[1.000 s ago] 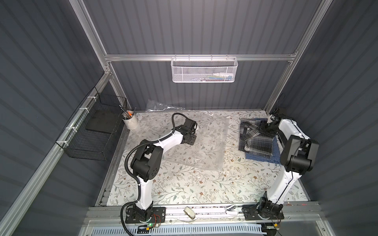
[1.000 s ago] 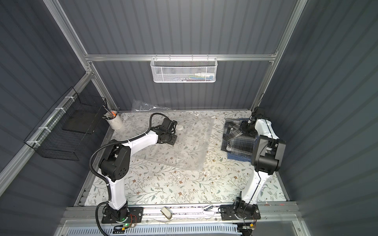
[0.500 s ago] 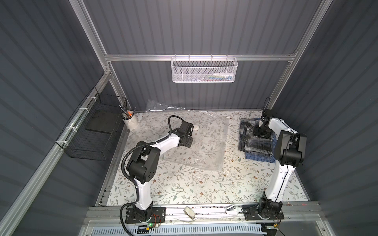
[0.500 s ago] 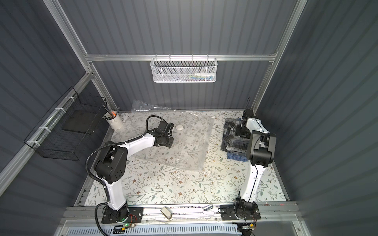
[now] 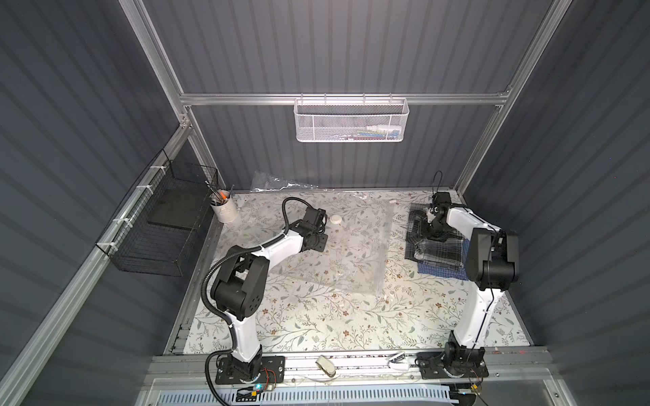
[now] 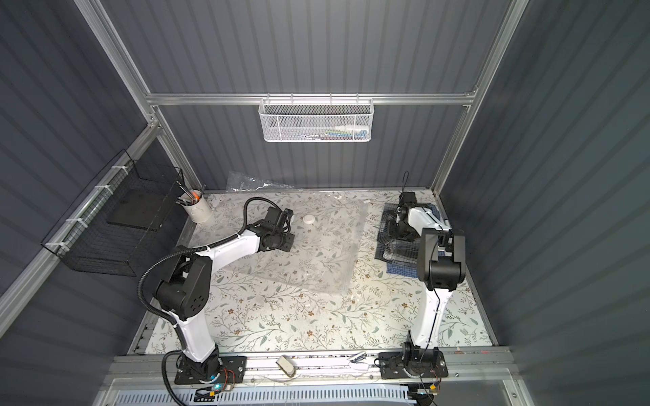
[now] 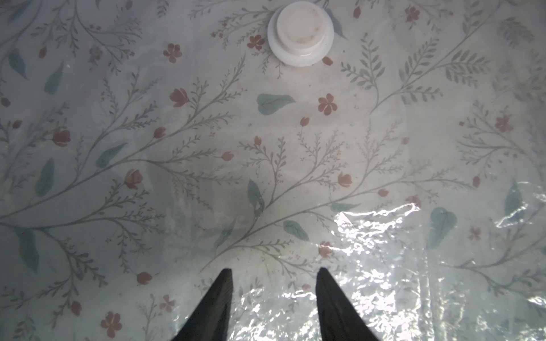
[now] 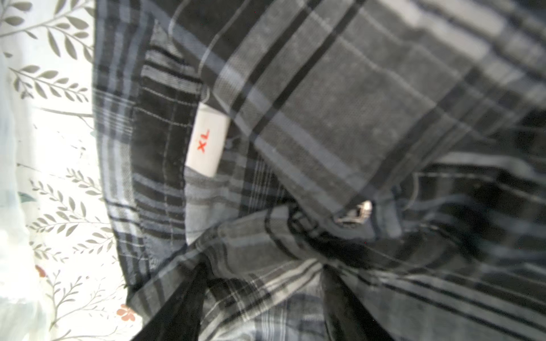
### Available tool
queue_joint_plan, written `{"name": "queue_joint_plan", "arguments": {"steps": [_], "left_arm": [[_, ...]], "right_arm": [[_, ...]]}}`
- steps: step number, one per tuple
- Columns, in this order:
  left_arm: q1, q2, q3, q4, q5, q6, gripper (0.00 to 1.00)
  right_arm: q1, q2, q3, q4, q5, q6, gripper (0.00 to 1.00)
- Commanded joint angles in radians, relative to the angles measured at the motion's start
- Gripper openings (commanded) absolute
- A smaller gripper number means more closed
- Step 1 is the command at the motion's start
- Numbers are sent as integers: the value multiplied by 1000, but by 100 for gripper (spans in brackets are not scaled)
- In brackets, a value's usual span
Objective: Take the shirt out of the vacuum bag
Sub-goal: Place the vacuum bag at the center of the board, then reset both arms
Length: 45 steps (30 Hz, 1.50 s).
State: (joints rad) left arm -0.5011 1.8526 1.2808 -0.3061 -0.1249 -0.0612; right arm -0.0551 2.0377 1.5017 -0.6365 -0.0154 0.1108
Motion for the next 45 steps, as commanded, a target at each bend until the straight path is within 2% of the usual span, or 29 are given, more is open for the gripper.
{"name": "queue_joint_plan", "arguments": {"steps": [1, 5, 8, 11, 13, 14, 18, 23, 27, 31, 34, 38, 40, 42, 45], "left_arm": [[27, -56, -11, 33, 22, -4, 51], [79, -135, -40, 126, 49, 10, 62], [121, -199, -91, 237, 56, 21, 81], [177, -248, -163, 356, 43, 12, 98], [217, -267, -224, 447, 14, -12, 99], [238, -270, -256, 495, -5, -24, 99], [272, -282, -382, 675, -166, -39, 99], [277, -314, -556, 821, -339, -24, 99], [283, -348, -704, 935, -447, -8, 99], [301, -393, -762, 956, -440, 7, 99], [302, -398, -789, 919, -442, 11, 99], [308, -353, -884, 1112, -459, 27, 99], [328, -331, -903, 1204, -392, 45, 99], [333, -263, -905, 1283, -382, 70, 99], [340, -142, -899, 1395, -323, 80, 99]], "right_arm": [[9, -63, -17, -9, -28, 22, 66], [9, -166, -12, -27, 14, 22, 72], [6, -277, -57, 5, 49, 33, 79], [6, -428, -190, 145, 42, 51, 87], [6, -533, -309, 283, 65, 77, 93], [6, -598, -380, 362, 78, 90, 99], [6, -802, -662, 667, 137, 110, 99], [9, -954, -988, 1068, 162, 54, 99], [9, -933, -1112, 1221, 278, 30, 99], [9, -804, -1159, 1353, 285, 23, 99], [9, -678, -1208, 1589, 292, 25, 99], [14, -654, -1182, 1548, 229, 1, 99], [14, -621, -1211, 1630, 182, -19, 99], [15, -556, -1251, 1794, 185, -29, 99], [15, -595, -1230, 1687, 172, -22, 99]]}}
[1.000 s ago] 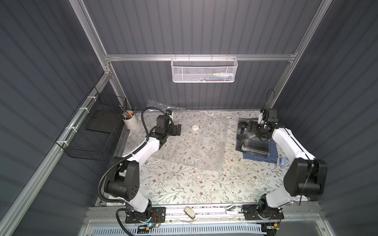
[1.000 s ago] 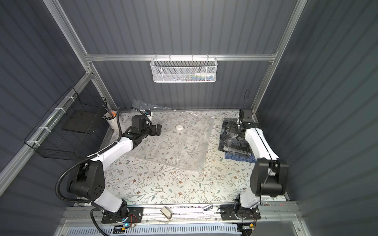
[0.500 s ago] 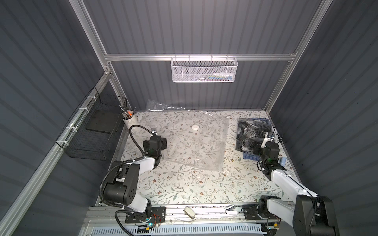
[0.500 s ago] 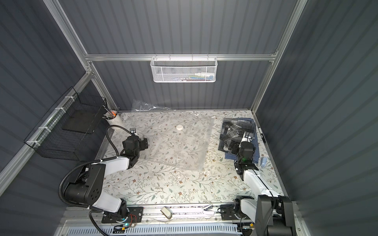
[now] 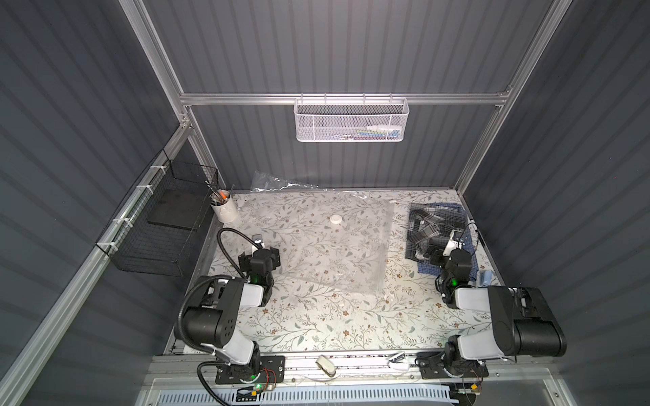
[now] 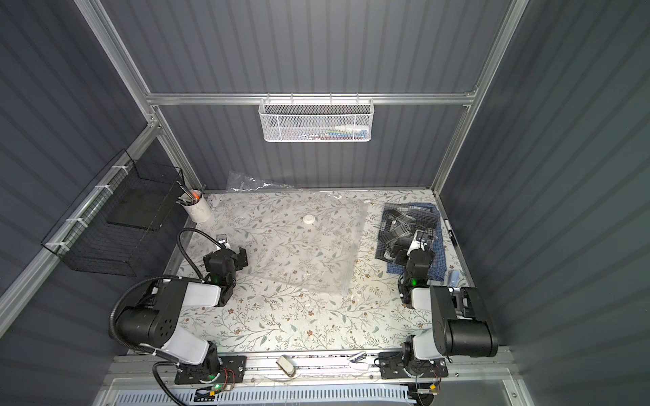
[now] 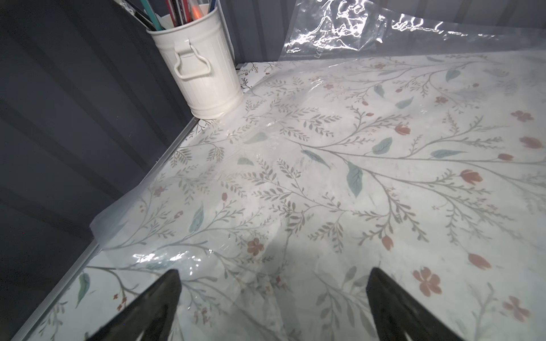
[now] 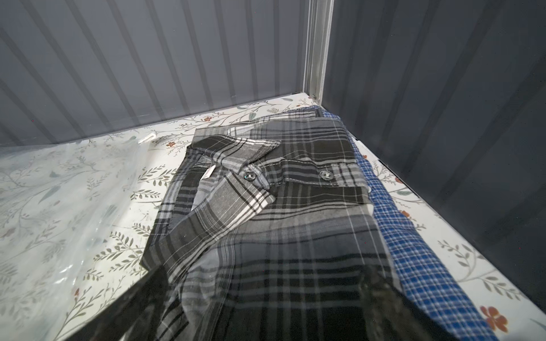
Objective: Take the shirt out of the vacuum bag
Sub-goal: Reset both arms
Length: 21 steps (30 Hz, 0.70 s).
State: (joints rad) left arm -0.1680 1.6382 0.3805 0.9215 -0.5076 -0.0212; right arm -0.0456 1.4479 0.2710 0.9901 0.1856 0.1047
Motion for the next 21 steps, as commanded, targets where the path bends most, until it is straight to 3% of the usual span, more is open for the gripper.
{"name": "queue_joint_plan", "arguments": {"steps": [1, 3, 8, 21], "left_arm": [[8, 97, 20, 178, 55, 59, 99], [36, 69, 73, 4, 121, 23, 99], [79, 76, 81, 3, 194, 6, 99], [78, 77, 80, 8, 188, 7, 99]], "right_arm": [[5, 18, 8, 89, -26, -21, 99], [5, 2, 39, 2, -17, -12, 99], [6, 8, 31, 22, -18, -14, 99], [5, 17, 37, 26, -21, -16, 99]]}}
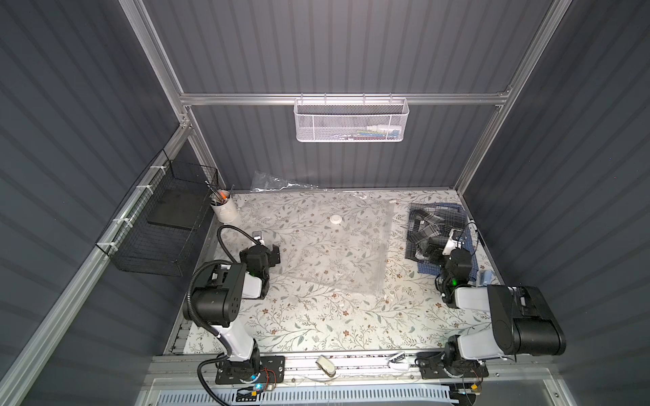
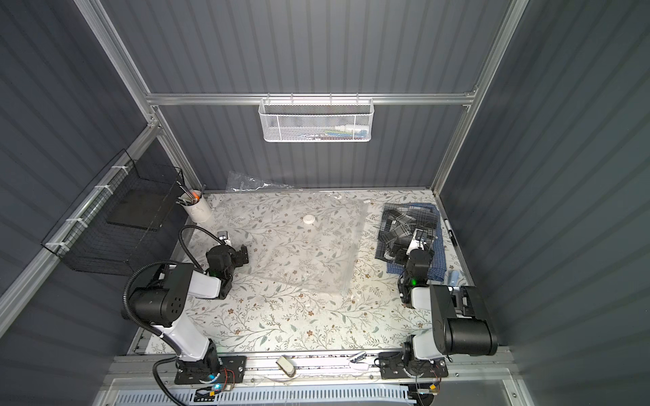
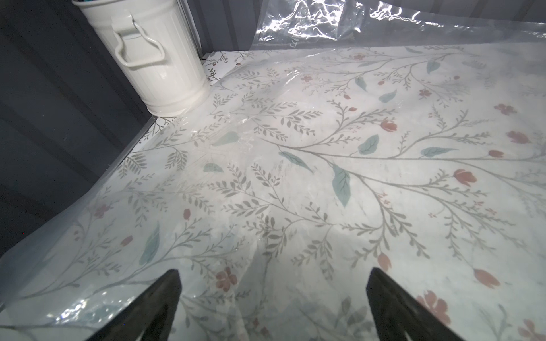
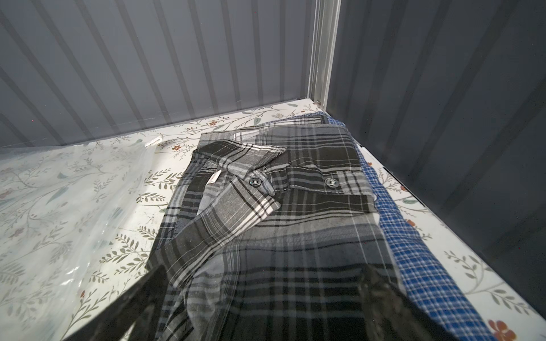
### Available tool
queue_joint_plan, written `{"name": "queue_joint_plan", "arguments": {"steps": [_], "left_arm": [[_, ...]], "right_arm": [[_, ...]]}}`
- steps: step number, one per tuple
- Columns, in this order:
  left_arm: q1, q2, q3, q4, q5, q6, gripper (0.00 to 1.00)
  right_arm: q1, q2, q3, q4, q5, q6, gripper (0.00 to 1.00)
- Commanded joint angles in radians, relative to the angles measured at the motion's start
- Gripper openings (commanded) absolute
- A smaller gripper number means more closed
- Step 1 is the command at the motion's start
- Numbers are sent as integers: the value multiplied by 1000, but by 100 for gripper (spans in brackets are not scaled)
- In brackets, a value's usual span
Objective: Take the shirt out of the vacuum bag
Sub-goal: Reset both arms
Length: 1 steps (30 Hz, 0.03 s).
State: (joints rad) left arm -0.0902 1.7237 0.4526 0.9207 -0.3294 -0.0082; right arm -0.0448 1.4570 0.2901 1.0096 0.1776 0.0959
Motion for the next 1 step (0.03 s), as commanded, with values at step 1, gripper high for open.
{"name": "queue_joint_plan", "arguments": {"steps": [1], "left_arm": [[0, -9, 8, 9, 9, -6, 99]], "right_arm": [[5, 8, 17, 6, -12, -7, 99]]}}
